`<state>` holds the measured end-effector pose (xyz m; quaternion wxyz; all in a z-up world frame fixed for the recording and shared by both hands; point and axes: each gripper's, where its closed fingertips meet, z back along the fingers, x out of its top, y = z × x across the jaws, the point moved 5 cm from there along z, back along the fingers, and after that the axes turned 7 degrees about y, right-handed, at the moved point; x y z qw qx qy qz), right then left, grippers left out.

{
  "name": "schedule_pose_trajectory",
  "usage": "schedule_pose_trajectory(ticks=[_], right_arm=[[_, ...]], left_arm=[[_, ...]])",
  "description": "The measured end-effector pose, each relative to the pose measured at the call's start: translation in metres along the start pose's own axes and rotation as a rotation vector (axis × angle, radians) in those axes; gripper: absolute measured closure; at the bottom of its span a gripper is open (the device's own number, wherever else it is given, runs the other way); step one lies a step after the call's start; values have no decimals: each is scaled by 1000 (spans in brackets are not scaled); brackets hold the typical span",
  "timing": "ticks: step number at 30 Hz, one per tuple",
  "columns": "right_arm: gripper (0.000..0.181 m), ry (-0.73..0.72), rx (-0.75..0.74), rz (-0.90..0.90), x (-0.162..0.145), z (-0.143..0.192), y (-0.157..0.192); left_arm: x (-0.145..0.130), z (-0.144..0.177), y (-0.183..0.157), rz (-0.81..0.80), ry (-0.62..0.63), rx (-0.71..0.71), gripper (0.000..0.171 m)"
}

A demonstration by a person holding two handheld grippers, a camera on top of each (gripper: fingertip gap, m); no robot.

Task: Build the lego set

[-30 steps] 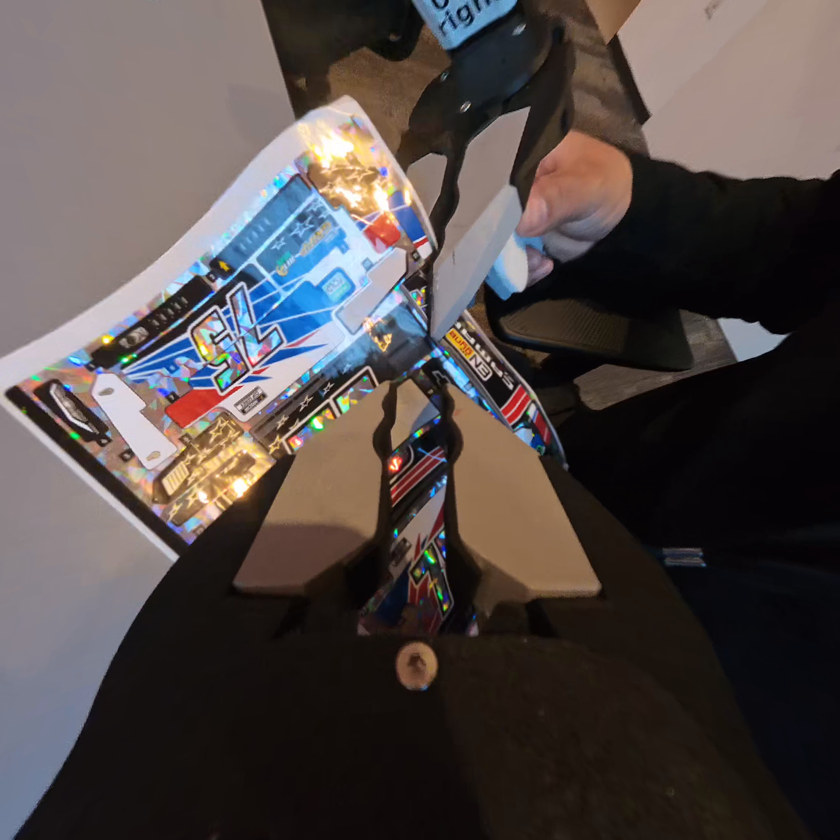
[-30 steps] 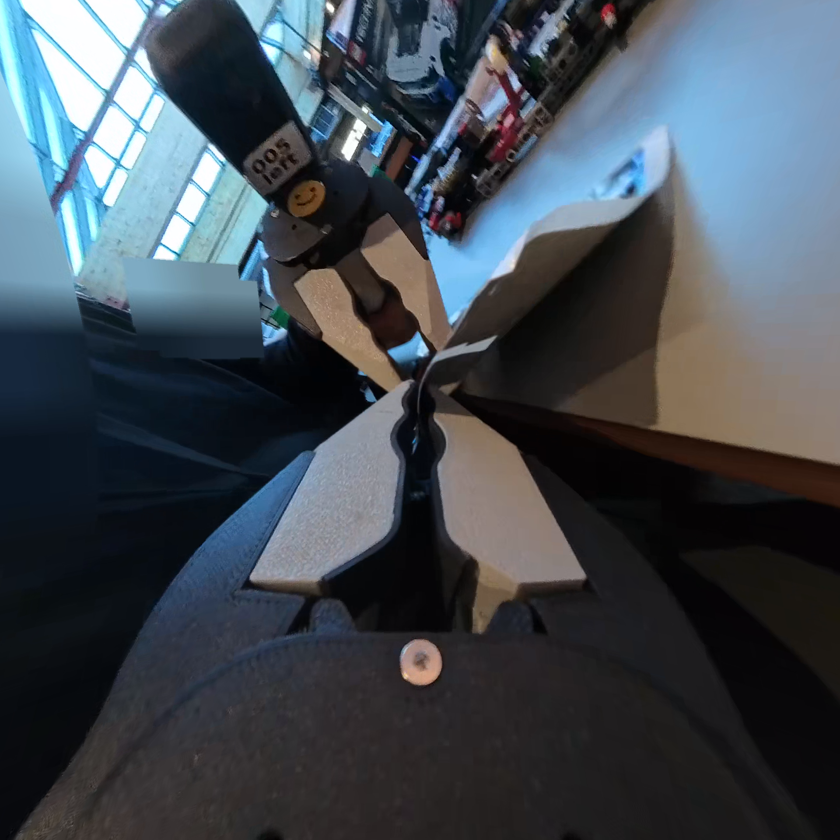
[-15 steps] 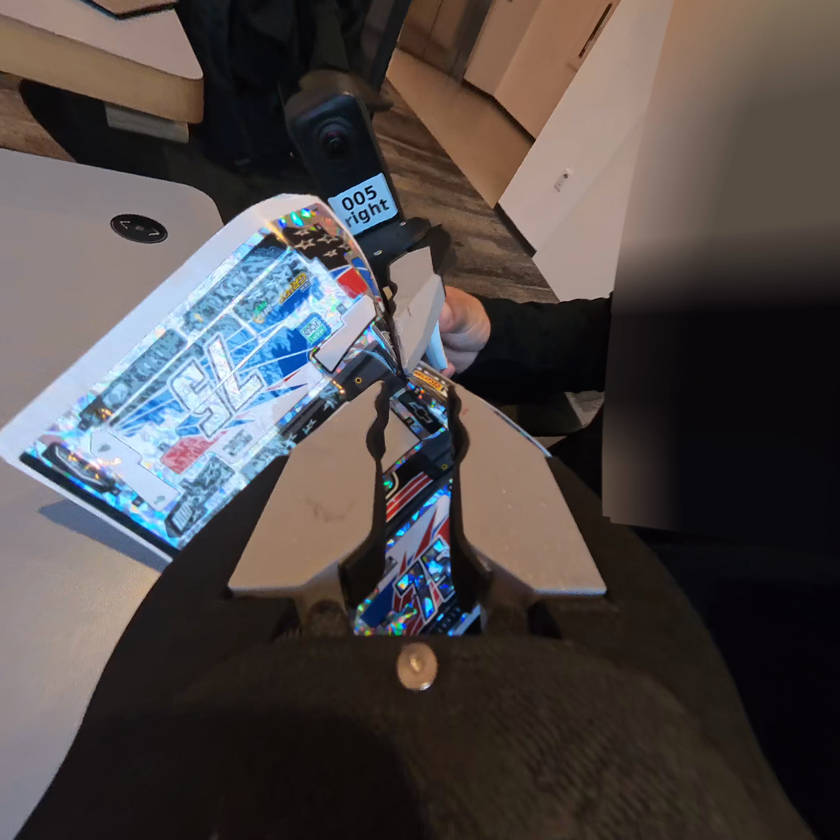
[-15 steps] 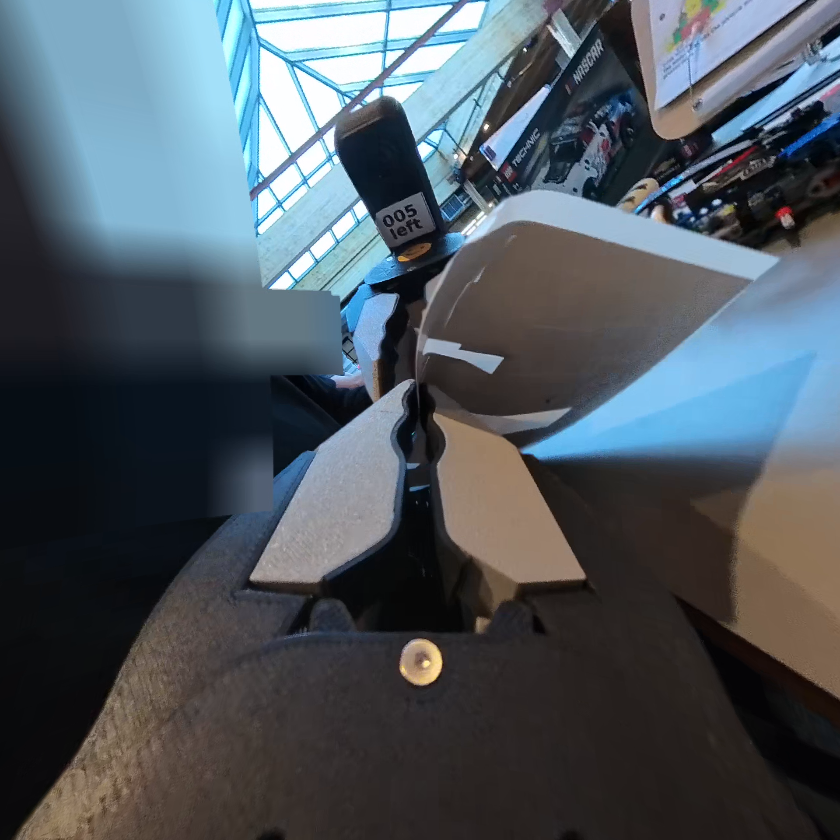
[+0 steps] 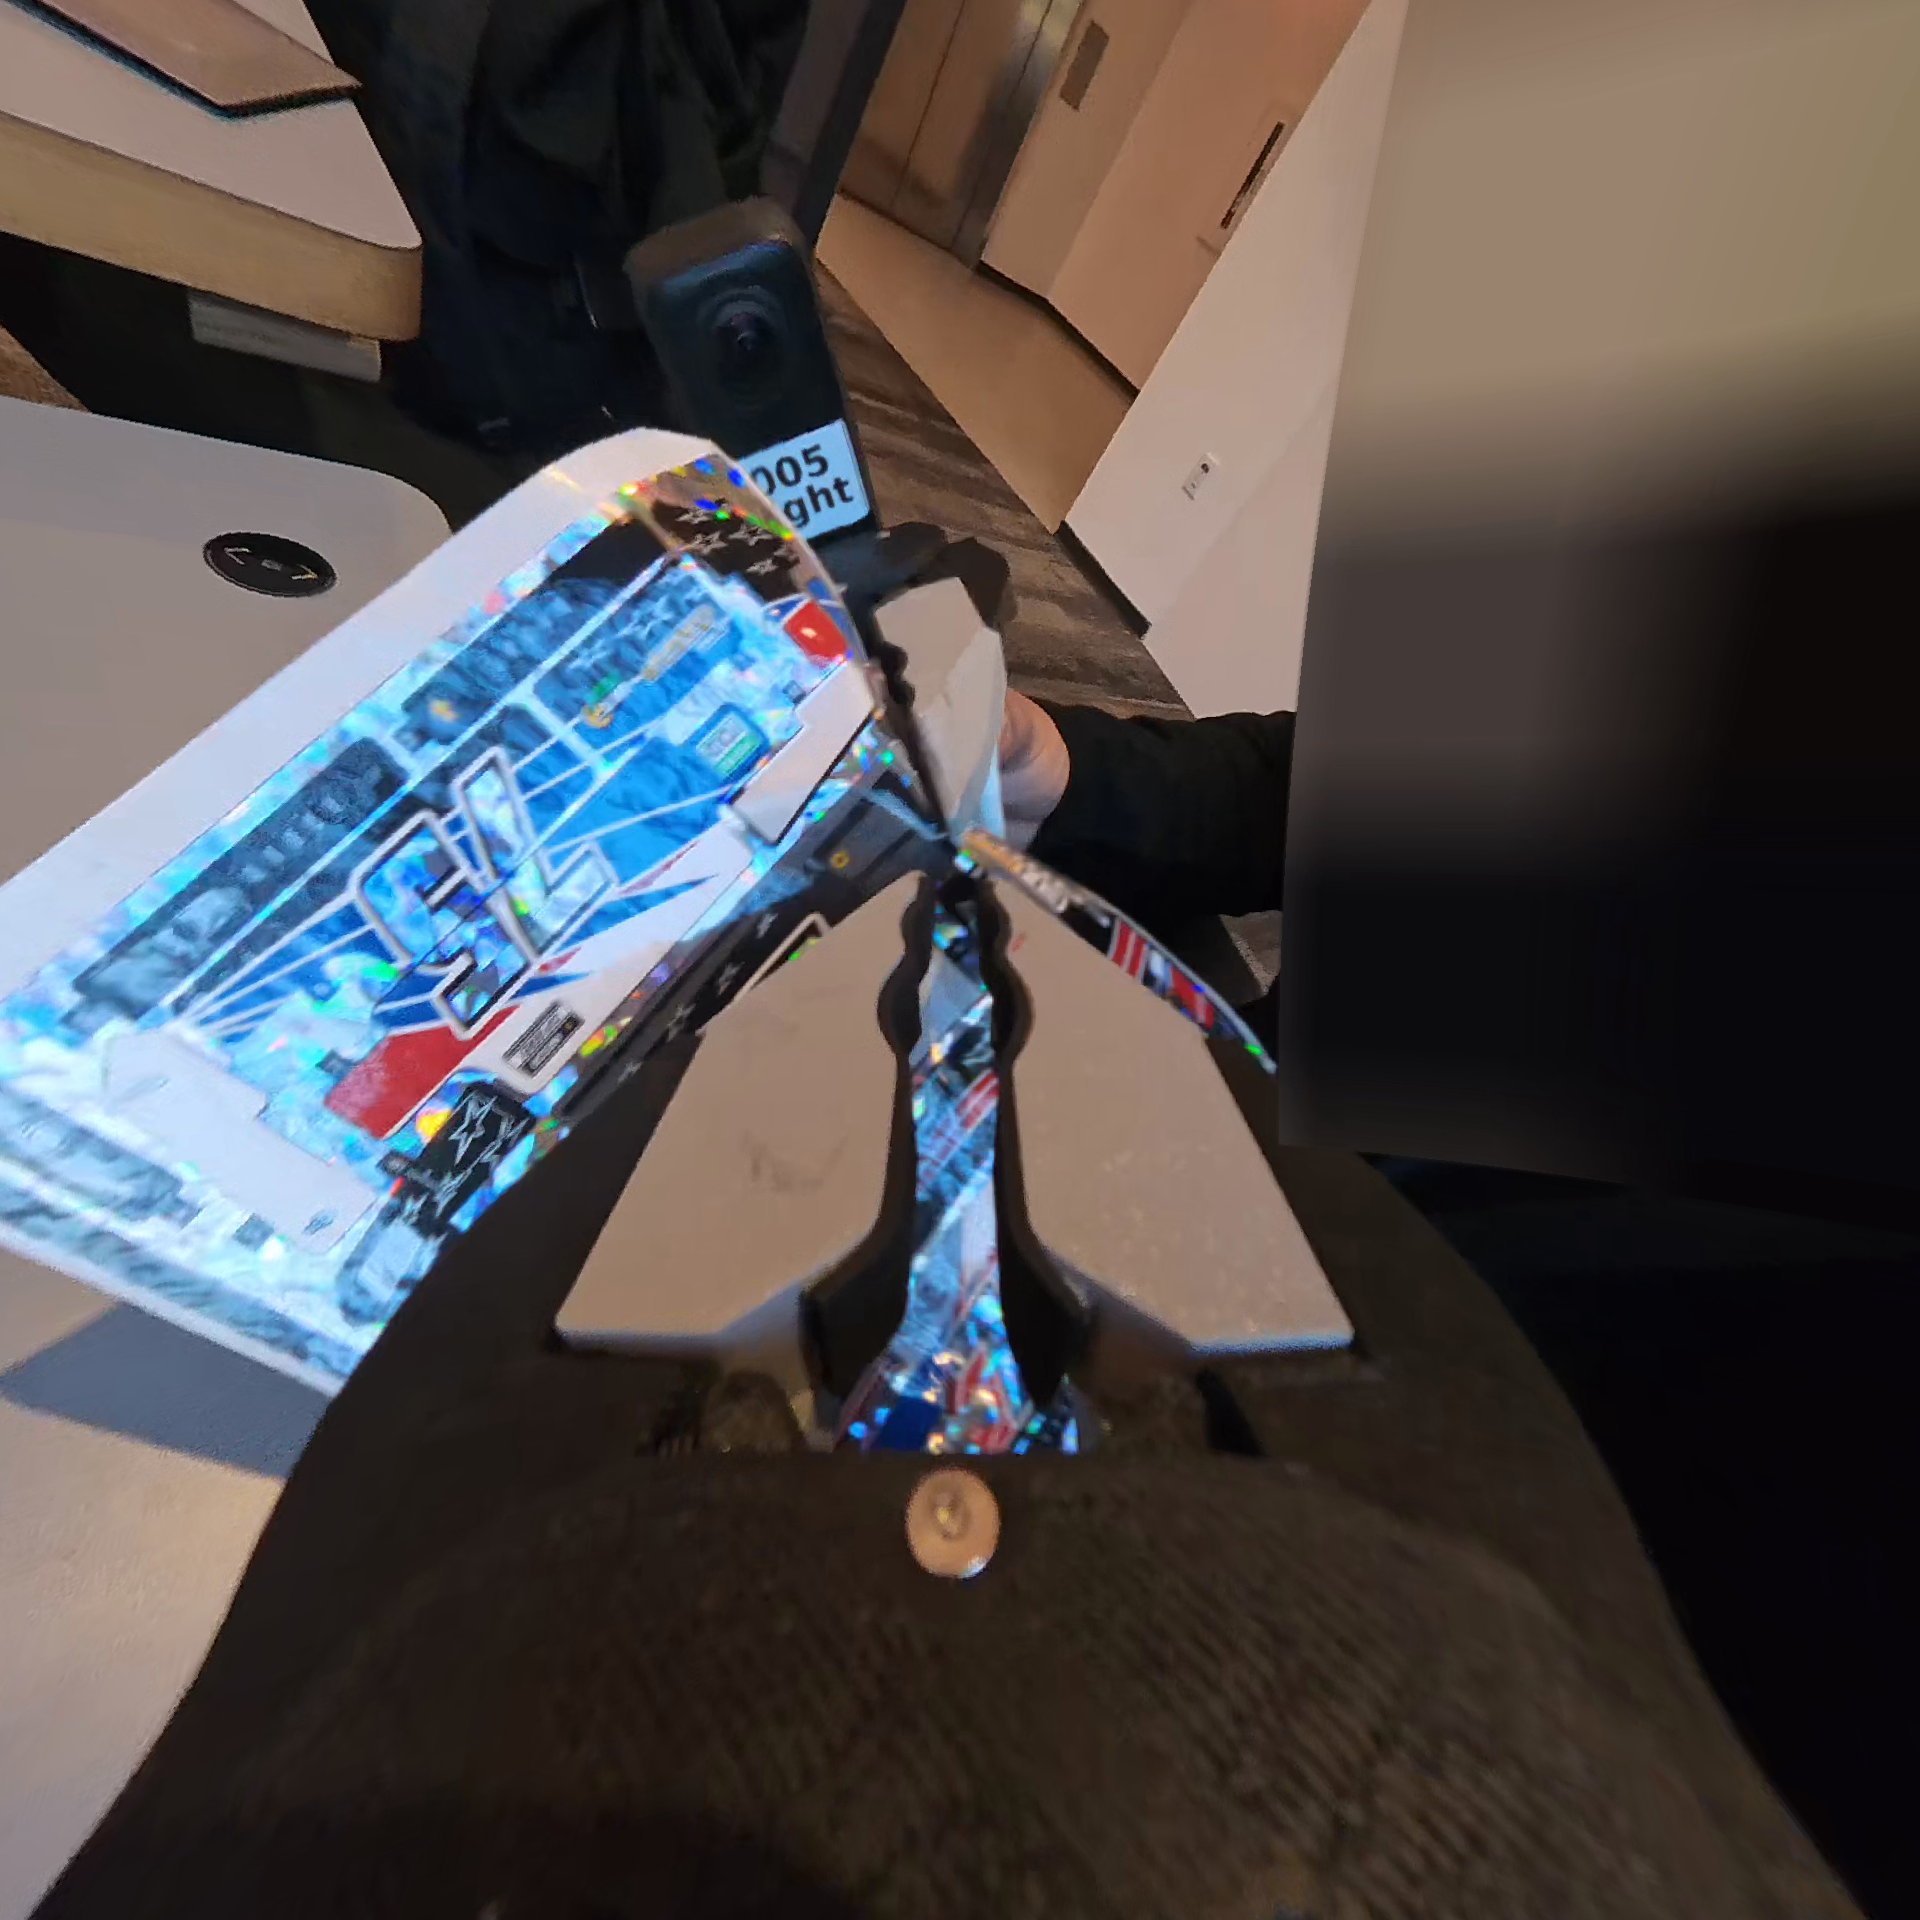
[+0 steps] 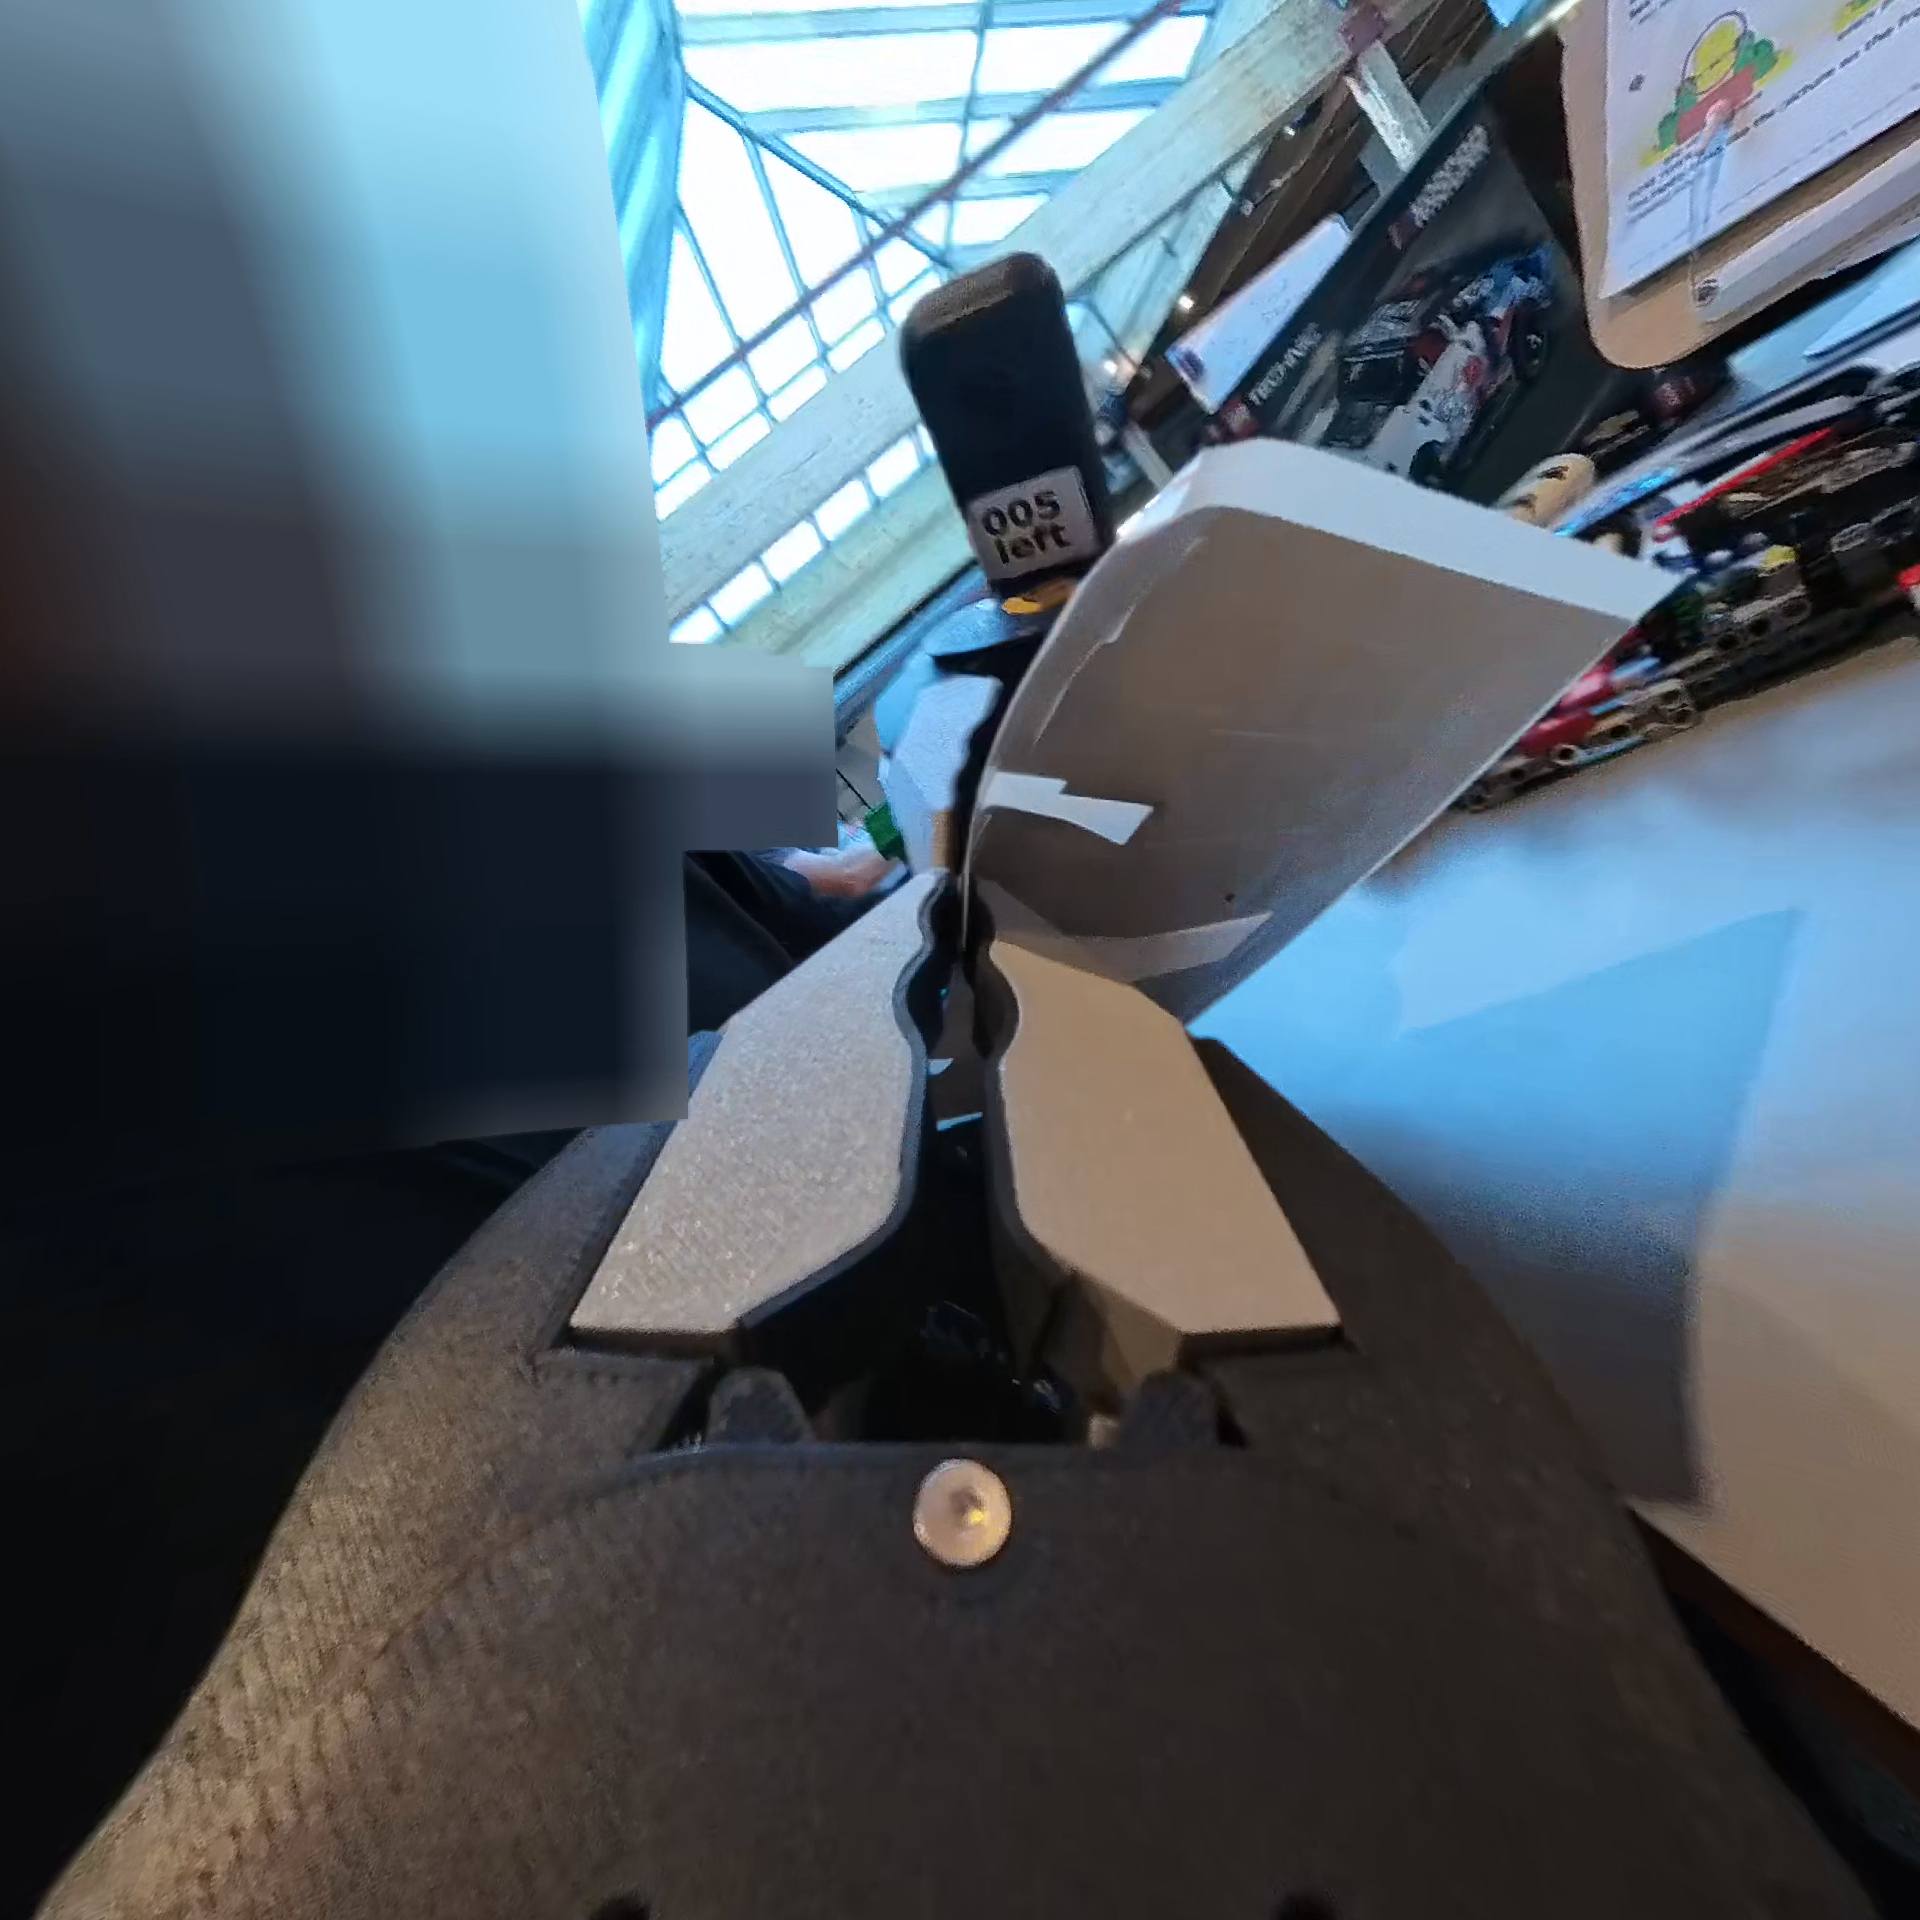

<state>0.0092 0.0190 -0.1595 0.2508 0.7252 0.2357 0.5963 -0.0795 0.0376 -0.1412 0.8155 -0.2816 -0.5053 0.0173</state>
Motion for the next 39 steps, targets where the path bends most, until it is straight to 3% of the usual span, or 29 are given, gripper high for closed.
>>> schedule_pose_trajectory(ticks=[14, 20, 23, 27, 32, 39], right_arm=[[181, 99, -194, 134, -1, -9, -3], [181, 58, -186, 93, 1, -4, -6], [181, 59, -179, 84, -1, -5, -8], [181, 52, -155, 67, -2, -7, -8], [181, 46, -142, 72, -3, -7, -7], [181, 77, -155, 100, -6, -10, -9]], left_arm=[[-5, 10, 2, -28, 11, 116, 167], [-8, 18, 8, -97, 121, 321, 146], [-11, 10, 7, -83, 161, 300, 135], [-13, -2, 8, -42, 151, 226, 133], [-9, -3, 2, 2, 71, 109, 144], [-12, -5, 2, 22, 60, 69, 149]])
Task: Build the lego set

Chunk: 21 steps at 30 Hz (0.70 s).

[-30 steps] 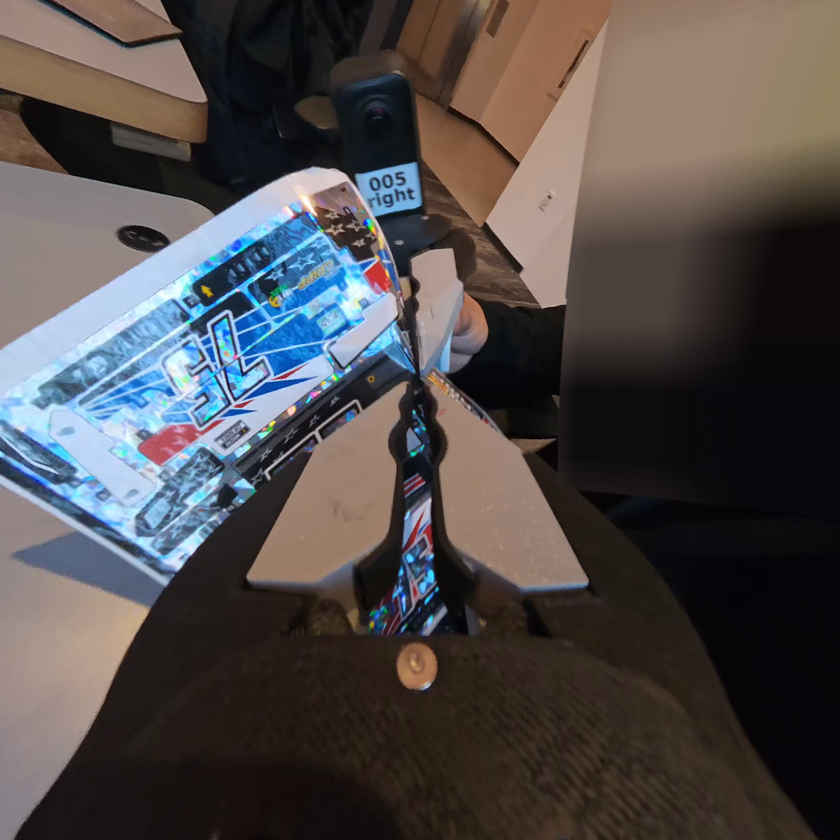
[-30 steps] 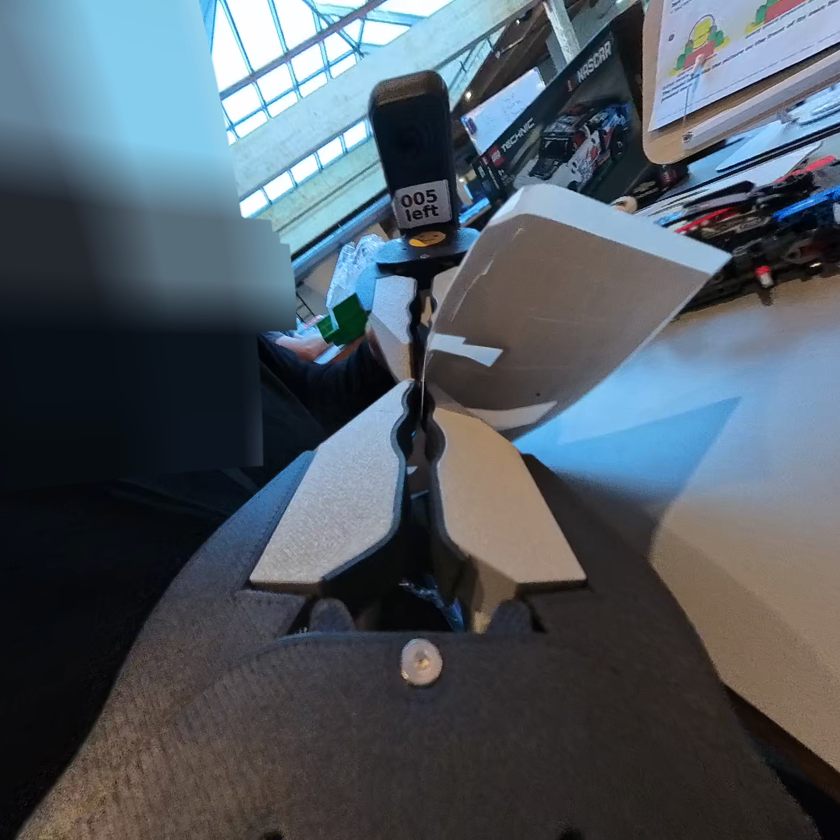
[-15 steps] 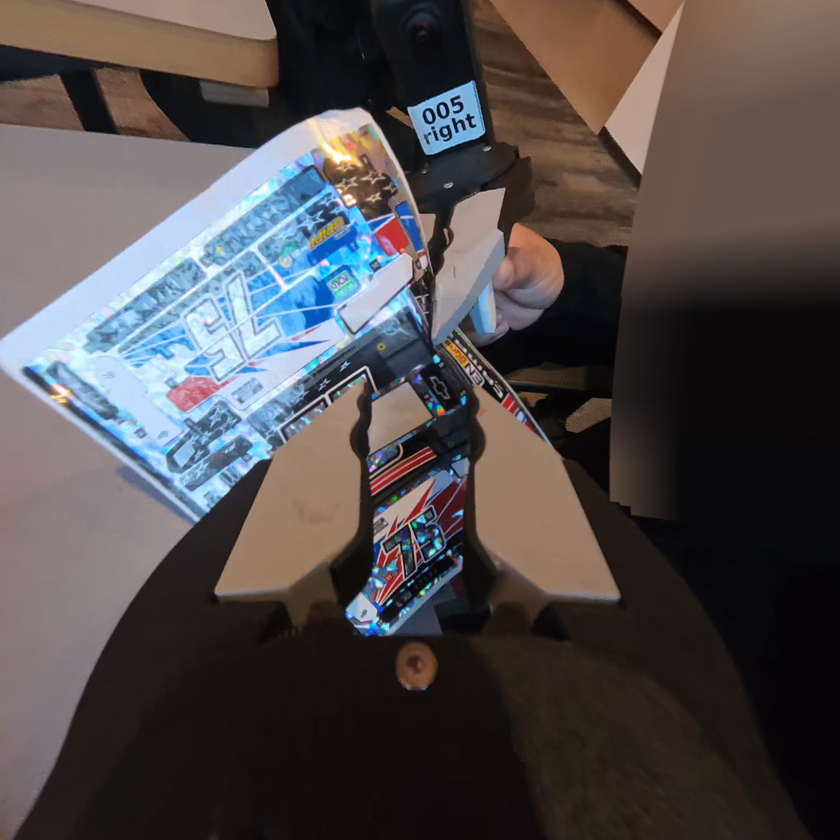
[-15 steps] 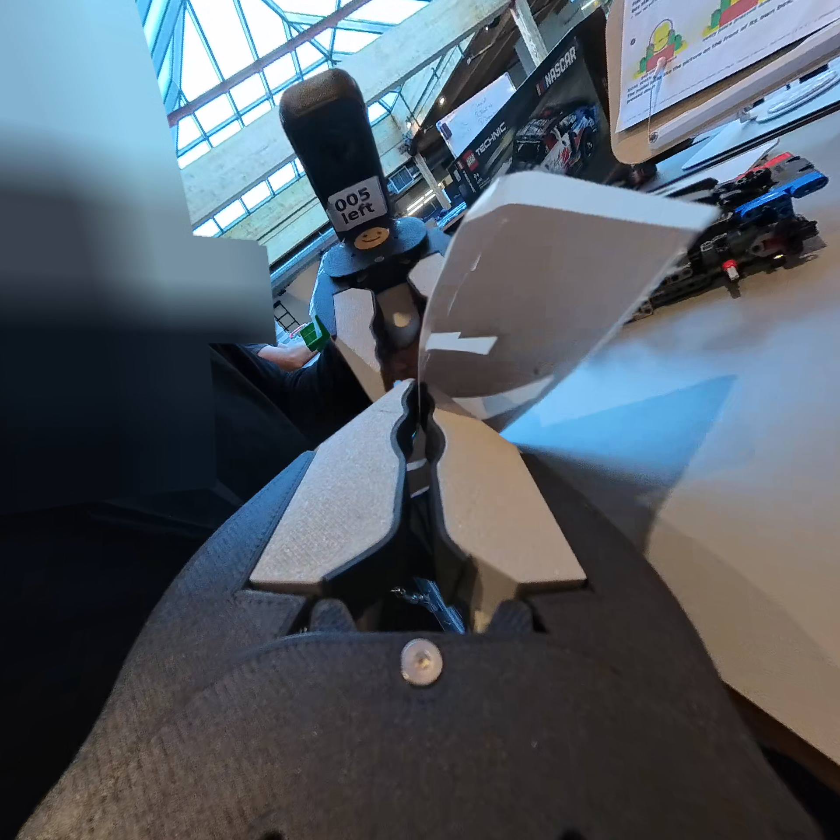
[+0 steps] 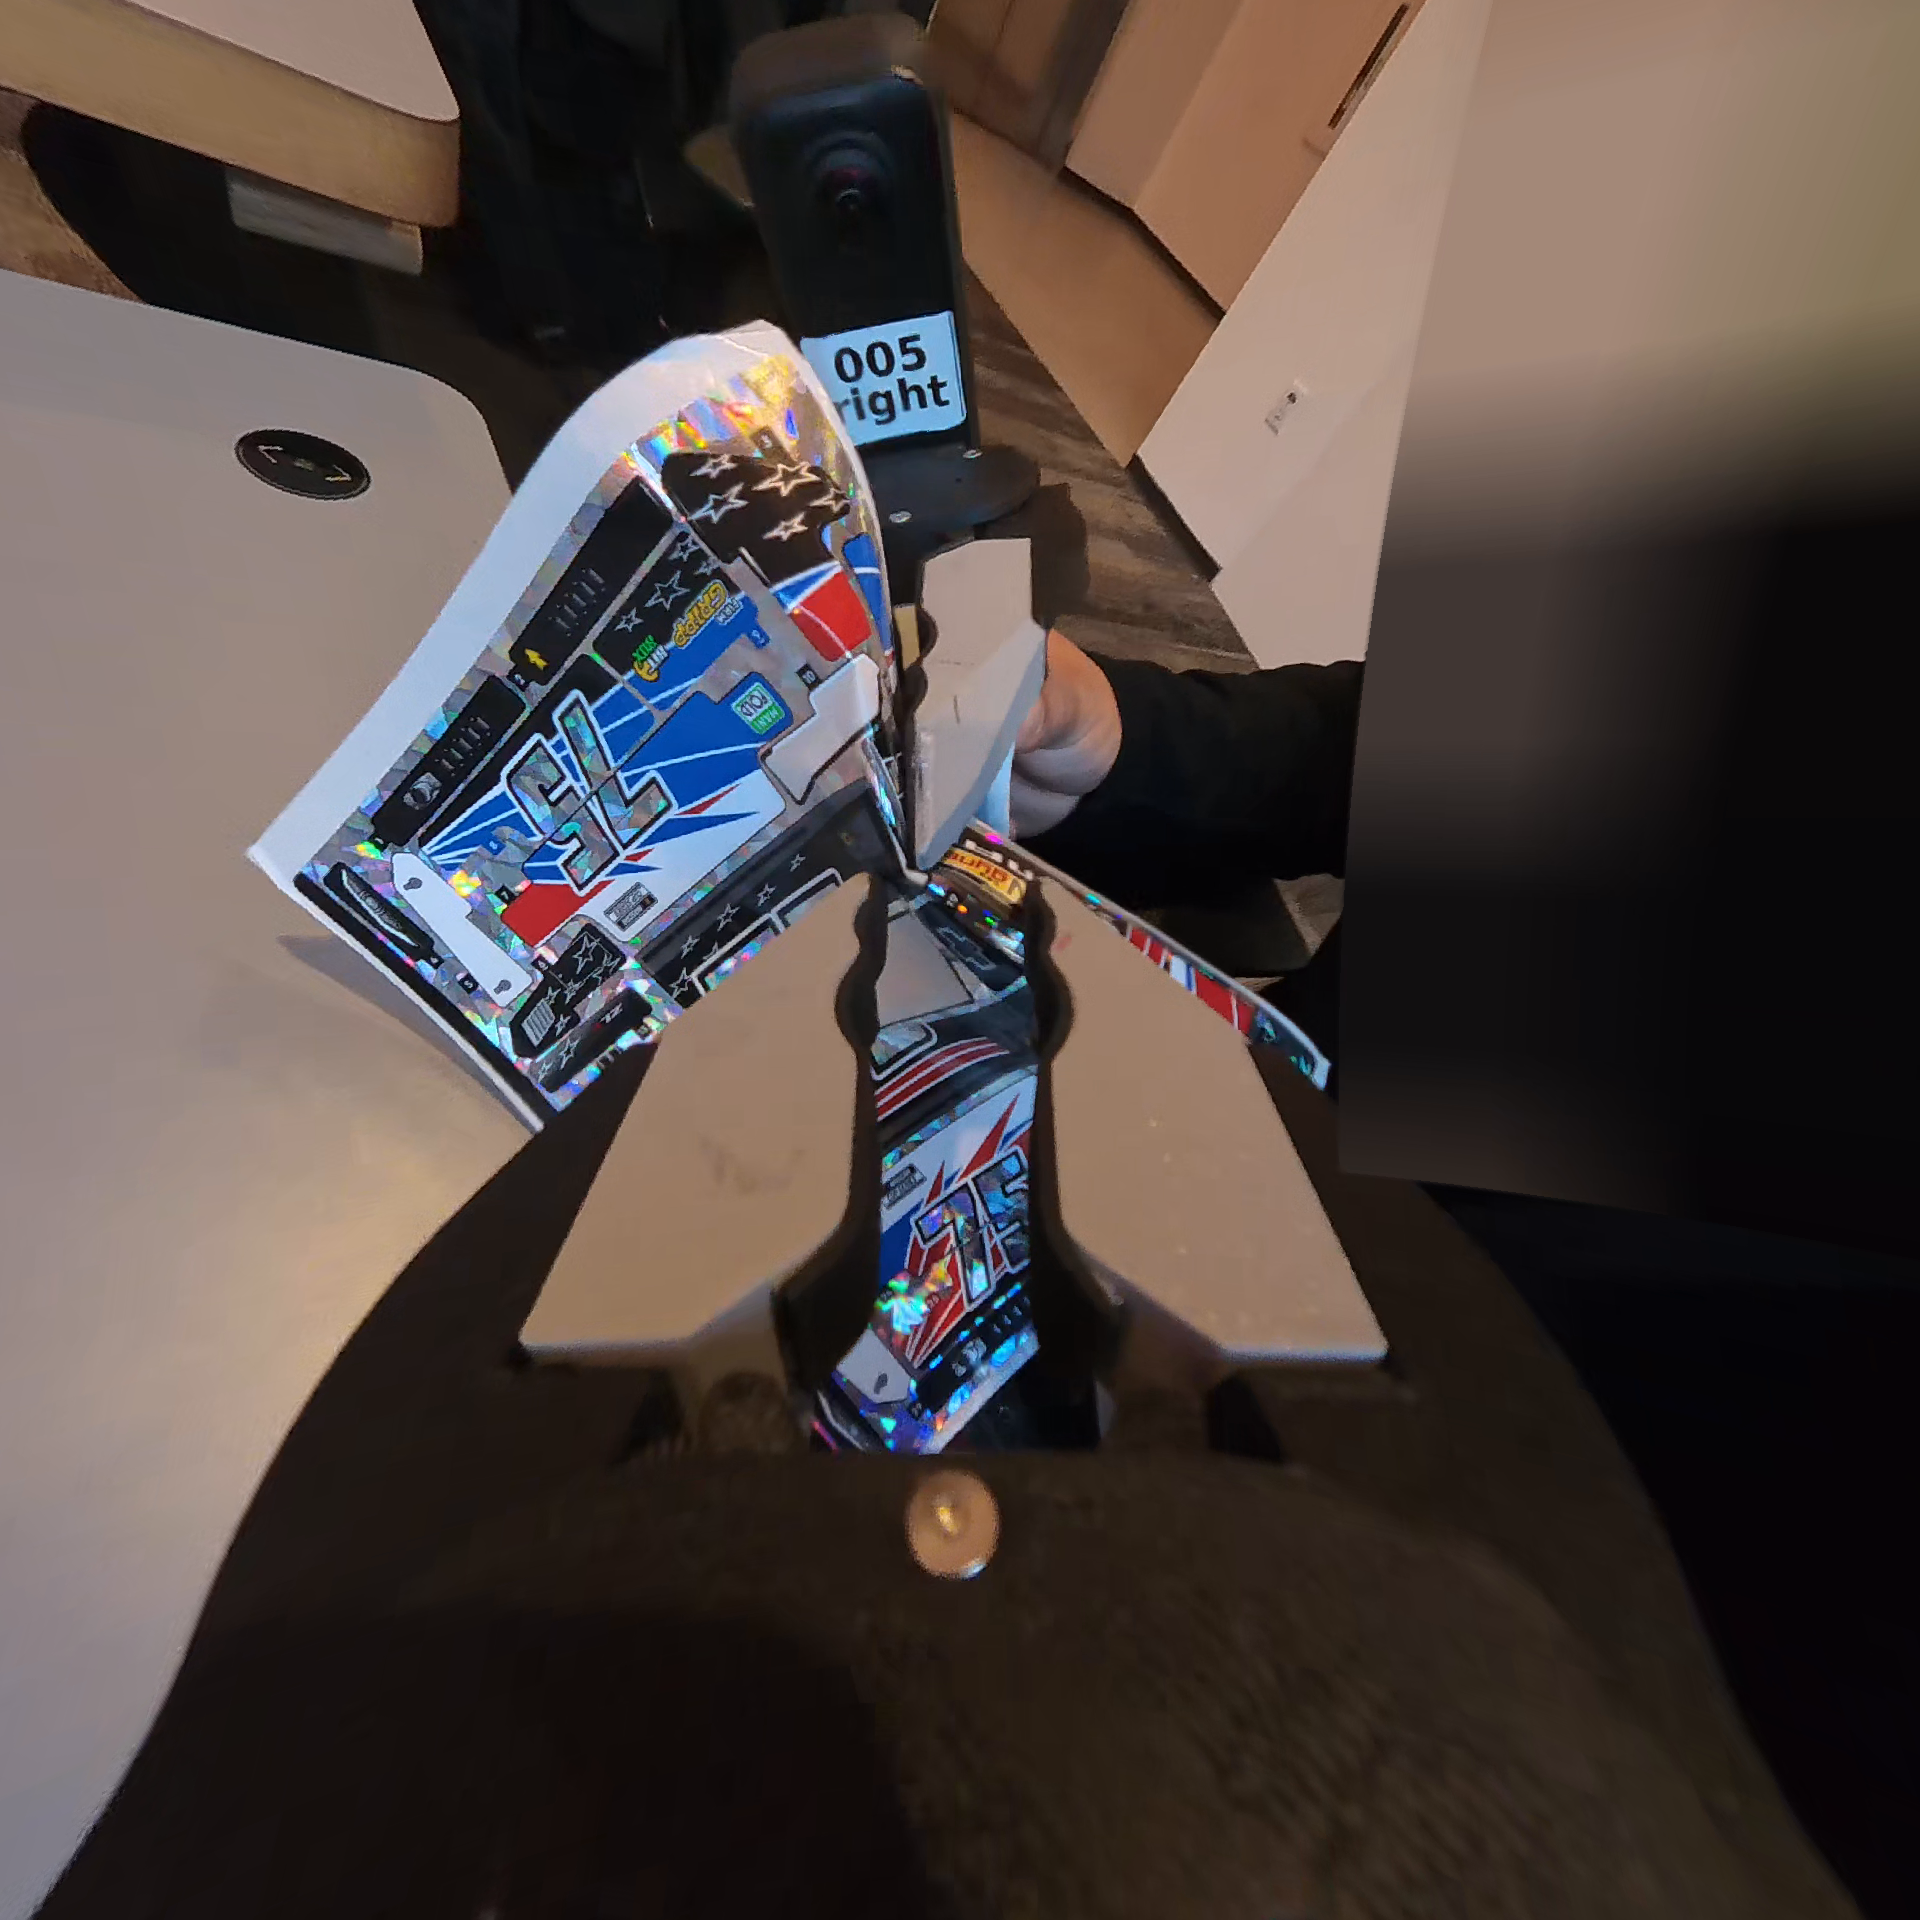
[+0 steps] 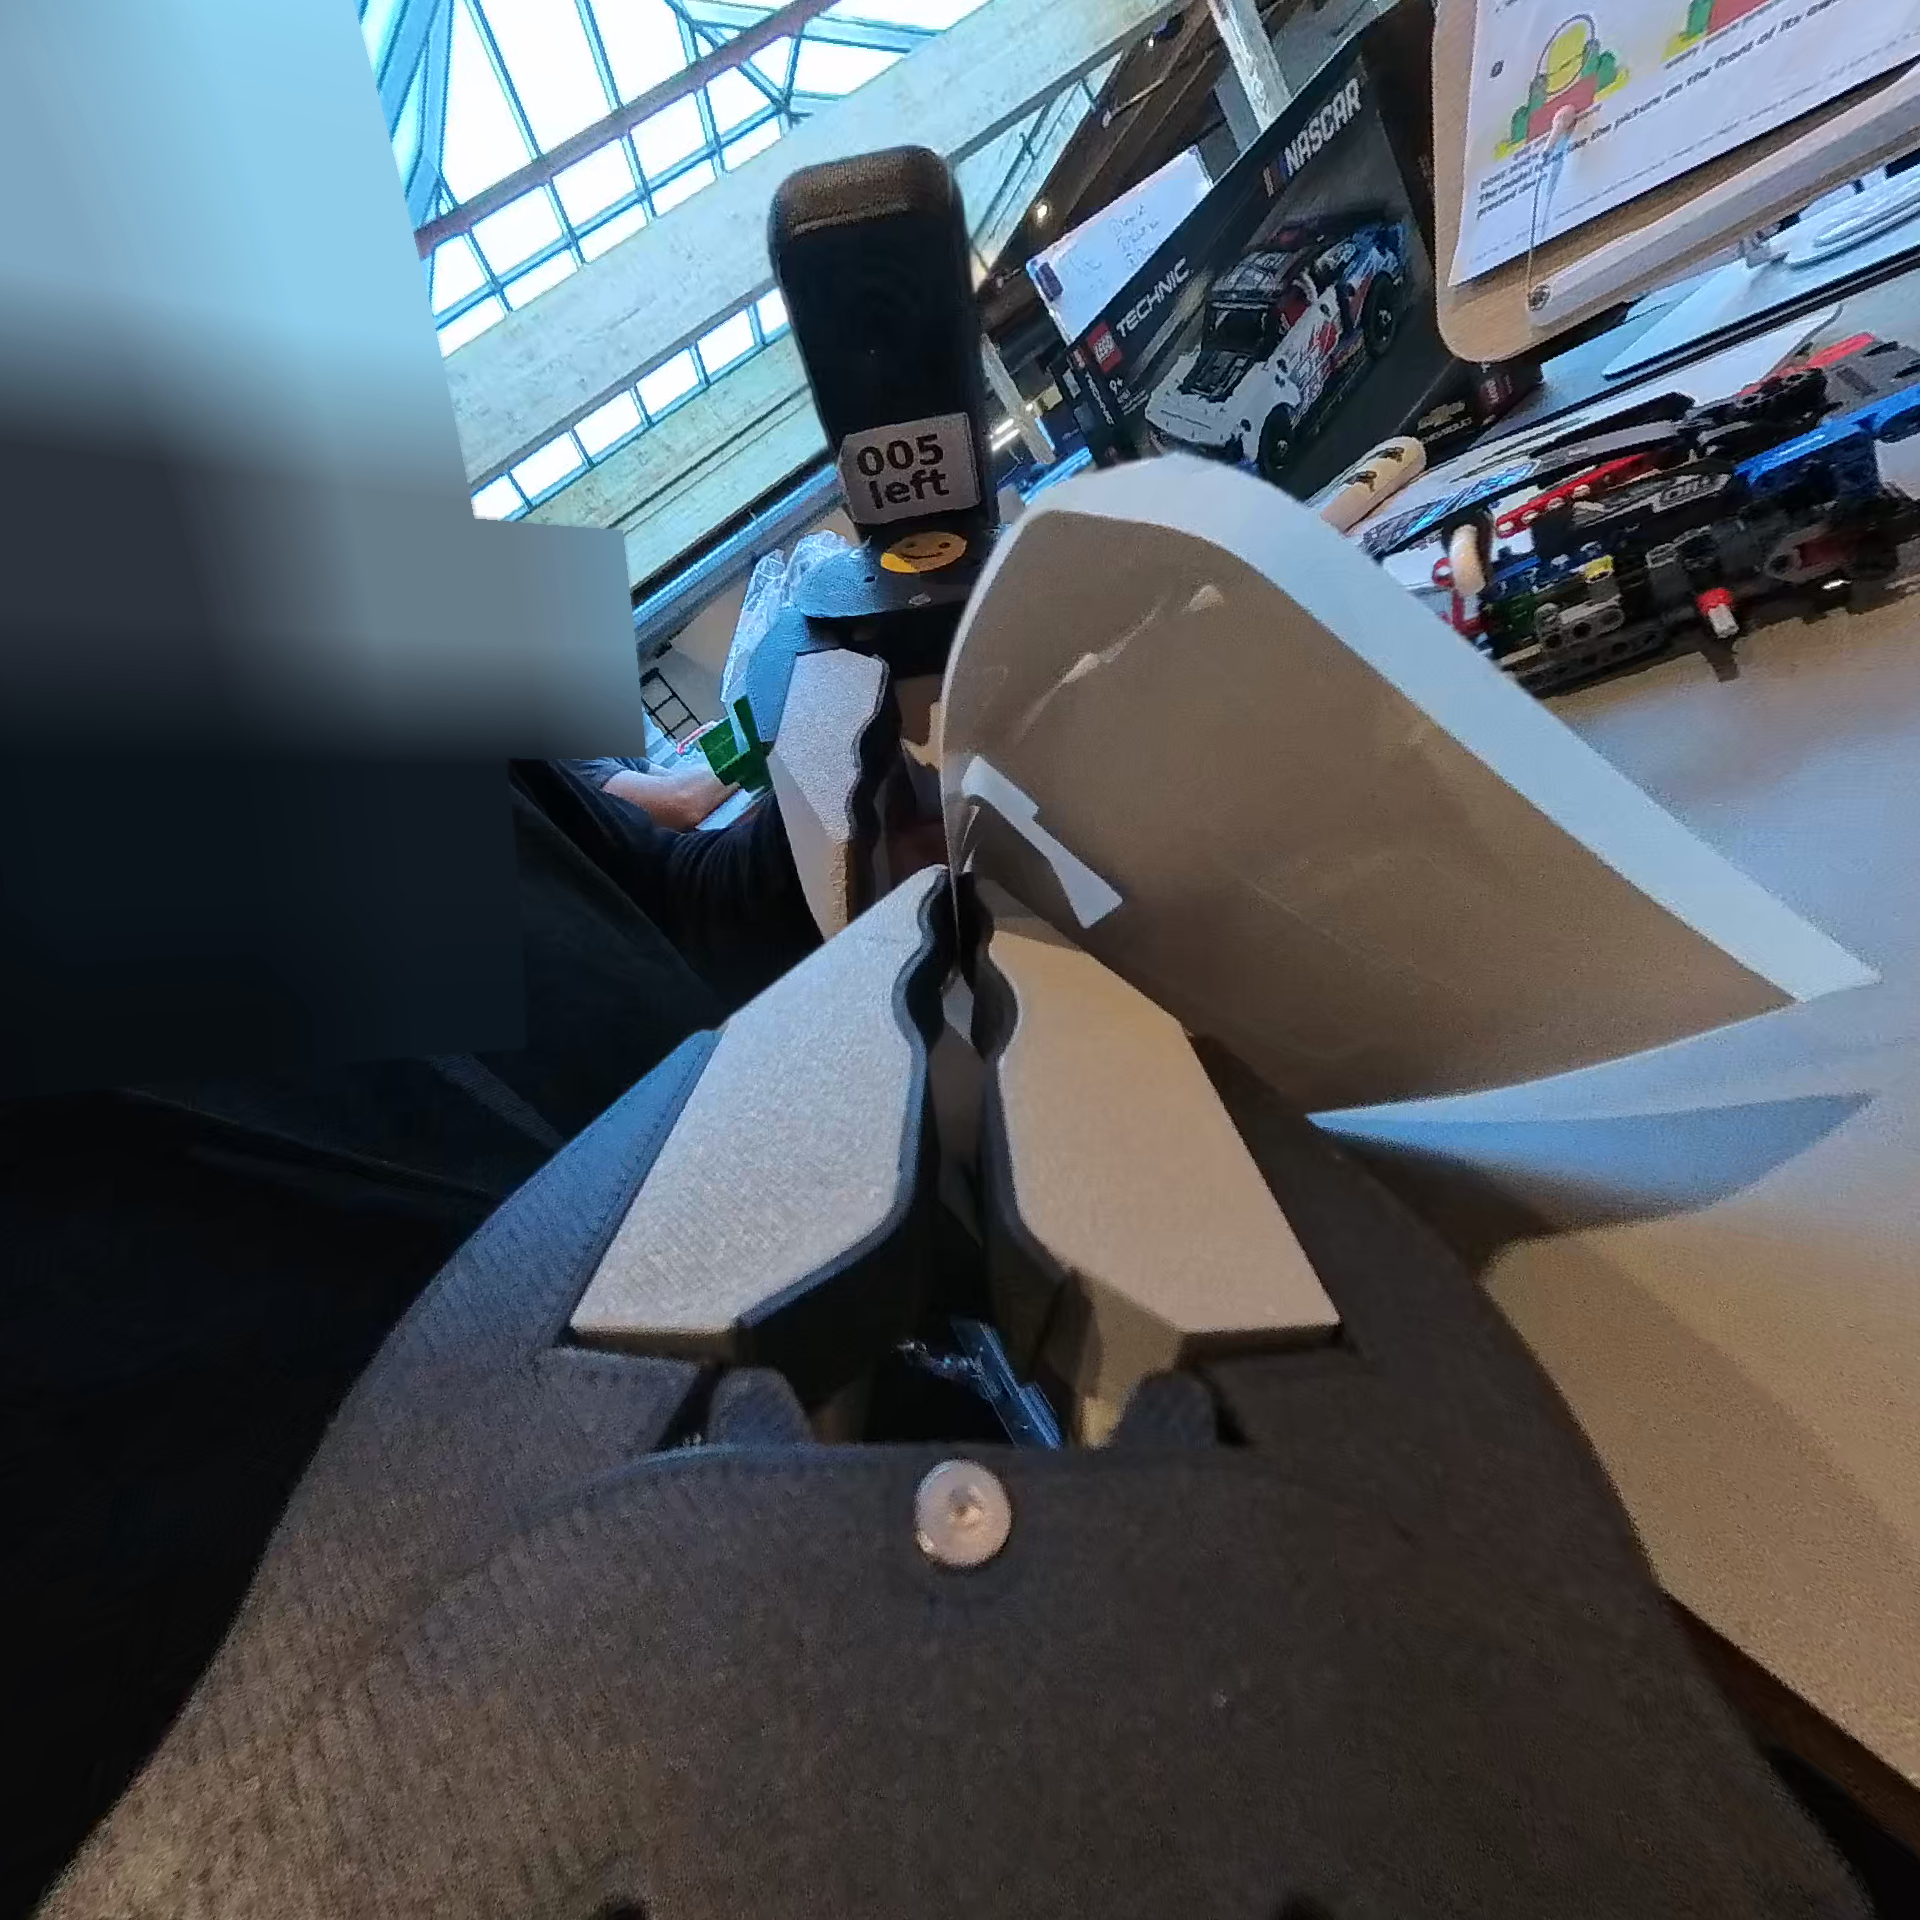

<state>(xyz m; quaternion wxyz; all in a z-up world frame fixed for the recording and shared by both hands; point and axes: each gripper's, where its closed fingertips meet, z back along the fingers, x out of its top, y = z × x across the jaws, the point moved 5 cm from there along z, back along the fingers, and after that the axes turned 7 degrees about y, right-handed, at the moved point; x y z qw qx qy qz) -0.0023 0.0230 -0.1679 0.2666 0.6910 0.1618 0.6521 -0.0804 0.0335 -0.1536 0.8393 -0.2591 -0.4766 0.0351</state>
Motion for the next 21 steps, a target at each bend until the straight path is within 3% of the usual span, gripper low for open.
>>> schedule_pose_trajectory(ticks=[14, 18, 21], right_arm=[[181, 27, -13, -8, -6, -3, -4], [181, 21, -23, -11, -4, -3, -5], [181, 14, -36, -20, -4, 0, -7]], left_arm=[[-3, 11, 9, 224, -205, -325, 171], [-6, 13, 12, 227, -184, -270, 171], [-4, 25, 16, 193, -176, -127, 167]])
